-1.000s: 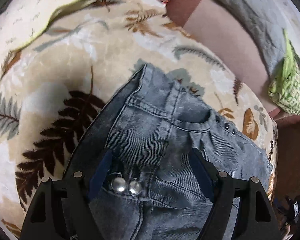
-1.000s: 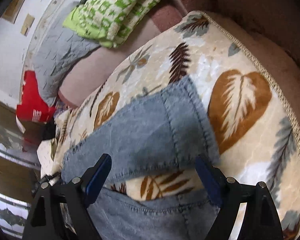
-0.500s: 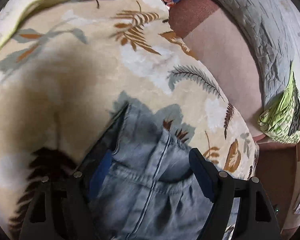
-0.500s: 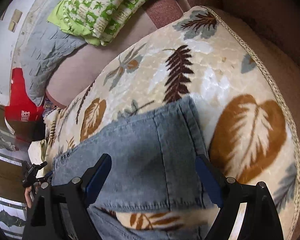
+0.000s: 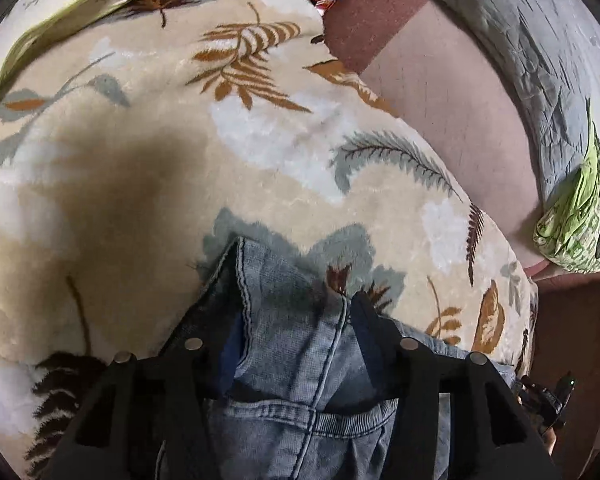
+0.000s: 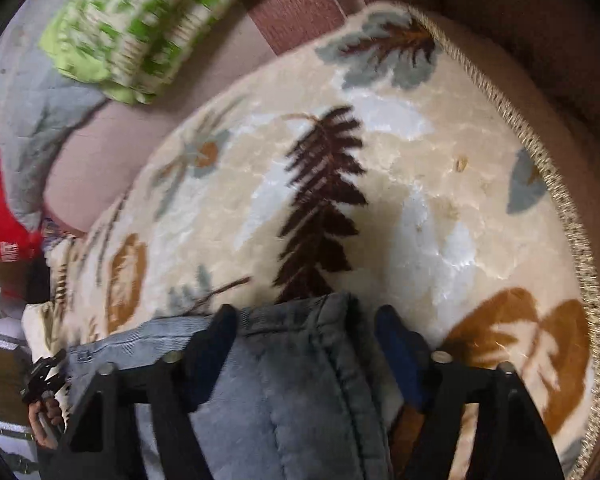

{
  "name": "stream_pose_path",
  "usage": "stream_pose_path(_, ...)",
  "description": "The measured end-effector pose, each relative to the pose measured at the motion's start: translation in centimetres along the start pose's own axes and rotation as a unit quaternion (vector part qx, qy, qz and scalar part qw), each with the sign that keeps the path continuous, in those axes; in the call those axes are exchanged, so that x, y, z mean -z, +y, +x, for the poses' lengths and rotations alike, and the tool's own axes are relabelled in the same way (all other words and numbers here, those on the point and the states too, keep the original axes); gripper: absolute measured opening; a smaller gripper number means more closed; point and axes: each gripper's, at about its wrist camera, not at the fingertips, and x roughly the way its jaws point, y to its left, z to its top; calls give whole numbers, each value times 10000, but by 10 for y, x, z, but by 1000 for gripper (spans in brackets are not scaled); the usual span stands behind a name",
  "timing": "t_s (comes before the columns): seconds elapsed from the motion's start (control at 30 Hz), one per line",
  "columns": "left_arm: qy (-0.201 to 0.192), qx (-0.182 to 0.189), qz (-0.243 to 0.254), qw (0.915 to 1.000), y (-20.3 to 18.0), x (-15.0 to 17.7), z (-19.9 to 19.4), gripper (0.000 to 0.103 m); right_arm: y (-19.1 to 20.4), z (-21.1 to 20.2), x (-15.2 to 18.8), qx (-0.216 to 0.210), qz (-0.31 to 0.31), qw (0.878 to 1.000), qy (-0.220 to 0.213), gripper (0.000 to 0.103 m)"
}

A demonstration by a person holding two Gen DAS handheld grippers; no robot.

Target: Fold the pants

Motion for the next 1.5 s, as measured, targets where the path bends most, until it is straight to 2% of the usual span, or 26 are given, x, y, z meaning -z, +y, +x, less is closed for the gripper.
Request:
stream_pose_path(0.03, 1, -43, 74, 10000, -3, -1, 0, 30, 1, 2, -1, 91, -58, 9999, -36, 52)
stream_pose_path(0.1, 107, -255, 205, 9994, -7, -2, 3, 6, 1, 2, -4, 277, -61, 9996, -90, 35)
stream_pose_path(0.13, 111, -311, 217, 9992, -6, -3, 4, 5, 1, 1, -4, 337, -73, 9994, -101, 23)
stream_pose_path(0.27, 136, -136, -51, 9998, 9, -8, 5, 4, -1, 0, -3, 421, -187, 9988, -160, 20)
stream_pose_path(0.33, 253, 119, -169, 9995, 14, -12, 4, 6, 2, -1, -6, 429, -240, 9987, -146, 20)
stream_pose_path(0.37, 285, 178, -189, 9993, 15, -13, 3, 10, 5, -1, -6, 390, -295, 9987, -114, 24)
stream_pose_path(0.43, 252, 309, -315, 9987, 19, -15, 4, 35, 8, 0, -8, 476, -377, 9981, -91, 27)
stream_pose_path(0.47, 253, 425, -389, 9980, 19, -16, 5, 39, 6, 1, -10, 496, -304, 9982, -108, 34)
stream_pose_path(0.5, 238, 468, -433, 9977, 18, -17, 5, 43, 3, 4, -10, 437, -194, 9988, -99, 36)
stream_pose_path(0.53, 206, 401, -410, 9981, 14, -17, 5, 42, 0, 6, -10, 341, -76, 9994, -86, 37)
stream_pose_path(0.57, 158, 274, -306, 9990, 10, -18, 5, 35, -1, 7, -10, 324, -37, 9994, -100, 37)
stream_pose_path(0.6, 141, 70, -131, 9998, 5, -17, 5, 0, 2, 7, -10, 365, -116, 9992, -92, 36)
stream_pose_path(0.63, 149, -29, -51, 9999, 3, -16, 6, 2, 4, 6, -10, 435, -200, 9988, -82, 23)
stream_pose_path(0.67, 119, -3, -43, 9999, 2, -16, 4, 2, 7, 5, -10, 479, -245, 9985, -63, 18)
stream_pose_path(0.83, -217, 160, 139, 9995, -4, -12, -26, 2, 16, -23, -7, 424, -371, 9978, -337, 16)
stream_pose_path(0.97, -594, 448, 301, 9968, -11, 1, -80, 2, 28, -68, 2, 303, -436, 9958, -749, 16)
stream_pose_path(1.1, -1022, 777, 492, 9905, -8, 29, -147, 2, 47, -130, 28, 38, -615, 9903, -1246, 16)
stream_pose_path(1.17, -1237, 1007, 537, 9857, 1, 54, -186, 2, 52, -161, 45, -104, -670, 9871, -1453, 16)
stream_pose_path(1.27, -1357, 1217, 705, 9807, 20, 98, -230, 2, 54, -207, 91, -307, -809, 9798, -1803, 16)
stream_pose_path(1.37, -1205, 1325, 871, 9800, 50, 149, -249, 3, 39, -227, 142, -443, -787, 9780, -1881, 16)
stream_pose_path(1.43, -964, 1277, 839, 9836, 75, 180, -246, 5, 18, -224, 186, -427, -707, 9798, -1823, 17)
stream_pose_path(1.5, -501, 1065, 792, 9899, 107, 206, -231, 6, -9, -204, 232, -504, -482, 9878, -1393, 20)
